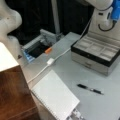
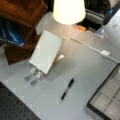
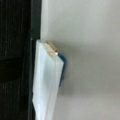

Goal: Open the box. Pick up the pen. Place the pen in the box. Pick up the book. Place the book on the shelf.

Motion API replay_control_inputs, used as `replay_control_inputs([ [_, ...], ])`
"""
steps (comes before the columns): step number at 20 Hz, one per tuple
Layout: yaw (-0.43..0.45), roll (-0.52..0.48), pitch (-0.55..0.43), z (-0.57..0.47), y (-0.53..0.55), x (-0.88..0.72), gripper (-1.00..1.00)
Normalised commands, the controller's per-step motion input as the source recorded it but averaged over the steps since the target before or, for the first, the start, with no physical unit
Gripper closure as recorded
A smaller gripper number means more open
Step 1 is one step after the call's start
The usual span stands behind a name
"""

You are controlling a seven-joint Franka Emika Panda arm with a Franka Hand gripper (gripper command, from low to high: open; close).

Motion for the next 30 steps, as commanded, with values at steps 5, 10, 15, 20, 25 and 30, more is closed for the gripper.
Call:
replay_control_inputs([
  [5, -0.027, -0.200, 0.094, 0.15, -0.14, 0.16, -1.00],
  [10, 0.057, -0.309, 0.100, 0.26, -0.33, 0.14, -1.00],
  [15, 0.139, -0.337, 0.118, 0.20, -0.25, 0.13, -1.00],
  [20, 0.272, -0.673, 0.073, 0.08, -0.41, 0.13, -1.00],
  [25, 0.272, -0.596, 0.067, 0.10, -0.63, 0.18, -1.00],
  [30, 0.220, -0.367, 0.086, 0.06, -0.60, 0.21, -1.00],
])
